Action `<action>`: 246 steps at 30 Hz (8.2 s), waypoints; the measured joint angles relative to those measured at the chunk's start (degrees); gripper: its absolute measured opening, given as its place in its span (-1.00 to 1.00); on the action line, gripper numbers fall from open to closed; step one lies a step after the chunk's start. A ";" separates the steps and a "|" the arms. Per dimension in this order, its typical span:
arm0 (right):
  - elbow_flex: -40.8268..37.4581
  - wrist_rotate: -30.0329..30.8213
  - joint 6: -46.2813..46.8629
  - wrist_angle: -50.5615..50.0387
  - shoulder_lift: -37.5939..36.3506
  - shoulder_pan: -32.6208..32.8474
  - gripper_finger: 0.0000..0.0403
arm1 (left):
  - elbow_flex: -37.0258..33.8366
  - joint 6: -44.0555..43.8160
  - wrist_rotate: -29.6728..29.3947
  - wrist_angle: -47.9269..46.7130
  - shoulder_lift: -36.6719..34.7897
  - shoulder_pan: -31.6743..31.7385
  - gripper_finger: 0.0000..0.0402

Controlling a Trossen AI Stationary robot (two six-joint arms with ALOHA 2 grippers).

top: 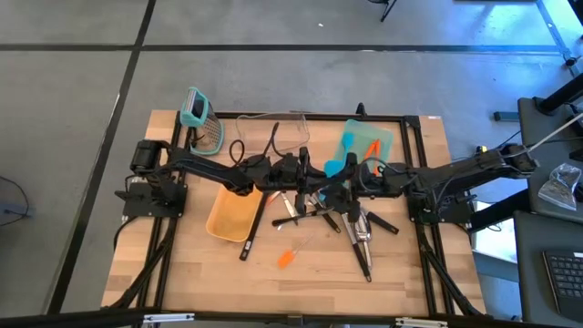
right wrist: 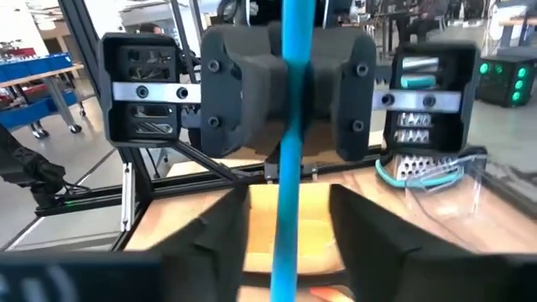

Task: Pick & Place Kitchen Items
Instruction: Put the blue spatula into the green bin, then adjust the bins, then put the orange table knife into the transparent bin

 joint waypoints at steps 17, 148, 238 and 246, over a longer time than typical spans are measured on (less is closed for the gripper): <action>0.00 0.43 9.20 0.52 0.38 -0.19 -0.91 | 0.04 4.94 -3.17 -9.74 -3.32 0.26 -0.56; -8.38 -11.95 -8.86 -13.20 -31.26 5.44 -0.33 | -3.63 16.99 -15.13 -41.04 -20.38 -12.04 -0.16; -7.87 -26.86 -7.35 -9.67 -33.17 3.39 -0.33 | -15.86 -21.77 -22.16 -82.12 -18.76 -10.63 -0.16; -7.85 -26.86 -7.35 -9.84 -33.17 3.39 -0.33 | -16.32 -23.72 -21.05 -82.04 -13.43 -11.47 -0.16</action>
